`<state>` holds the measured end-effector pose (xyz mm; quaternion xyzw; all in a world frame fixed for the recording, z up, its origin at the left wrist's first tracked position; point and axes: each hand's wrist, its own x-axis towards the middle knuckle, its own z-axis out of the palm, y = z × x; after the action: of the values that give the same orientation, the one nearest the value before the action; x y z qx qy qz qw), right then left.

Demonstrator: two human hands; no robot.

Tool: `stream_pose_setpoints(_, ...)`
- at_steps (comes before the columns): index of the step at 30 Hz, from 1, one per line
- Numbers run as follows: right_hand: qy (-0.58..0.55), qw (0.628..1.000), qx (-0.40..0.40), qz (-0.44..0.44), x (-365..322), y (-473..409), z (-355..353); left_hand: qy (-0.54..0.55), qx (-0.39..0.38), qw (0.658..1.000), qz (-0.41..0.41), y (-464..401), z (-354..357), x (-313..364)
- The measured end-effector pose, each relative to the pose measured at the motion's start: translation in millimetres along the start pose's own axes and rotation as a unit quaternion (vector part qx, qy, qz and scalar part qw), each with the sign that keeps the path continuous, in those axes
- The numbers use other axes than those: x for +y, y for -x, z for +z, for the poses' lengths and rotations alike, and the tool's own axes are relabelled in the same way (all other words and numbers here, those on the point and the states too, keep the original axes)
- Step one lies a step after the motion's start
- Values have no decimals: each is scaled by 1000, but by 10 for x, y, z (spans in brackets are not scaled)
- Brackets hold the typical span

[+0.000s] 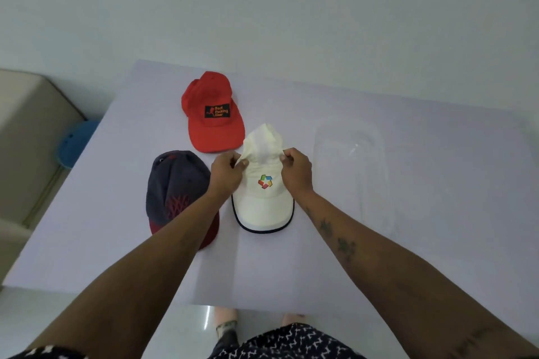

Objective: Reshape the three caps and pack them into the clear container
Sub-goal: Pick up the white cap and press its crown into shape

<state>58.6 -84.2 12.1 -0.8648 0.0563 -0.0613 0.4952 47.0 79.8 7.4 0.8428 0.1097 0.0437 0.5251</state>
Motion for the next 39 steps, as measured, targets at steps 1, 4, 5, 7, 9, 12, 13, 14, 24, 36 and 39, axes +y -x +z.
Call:
stream_pose_setpoints(1, -1, 1000, -4, -5, -9, 62, -12, 1, -6, 1000, 6, 55, -30, -14)
stream_pose_setpoints(4, -12, 1000, -8, -12, -39, 149, -68, -9, -49, 999, 13, 121, -103, 61)
stream_pose_setpoints(5, -20, 999, 1, -26, -124, 116, -145, -1, -59, 998, 30, 92, -159, 210)
stream_pose_setpoints(7, -55, 995, 25, -77, -522, -16, -404, 26, -72, 994, 78, 17, -388, 743)
stream_pose_setpoints(9, -85, 988, 41, -123, -945, -156, -624, 37, -78, 988, 132, -91, -608, 1243)
stream_pose_setpoints(12, -111, 980, 12, -163, -1359, -241, -830, 14, -46, 979, 198, -148, -786, 1715)
stream_pose_setpoints(13, -115, 979, -4, -170, -1453, -257, -876, 15, -33, 977, 209, -159, -813, 1814)
stream_pose_setpoints(14, -117, 978, -17, -173, -1541, -272, -922, 13, -21, 976, 216, -154, -841, 1909)
stream_pose_setpoints(24, -100, 963, 82, -234, -1886, -293, -1131, 51, 8, 968, 246, -14, -953, 2269)
stream_pose_setpoints(36, -122, 935, 131, -306, -1951, -150, -1168, -200, -49, 930, 305, 3, -1261, 2111)
stream_pose_setpoints(39, -116, 935, 130, -309, -2005, -154, -1154, -135, -30, 935, 328, 67, -1177, 2134)
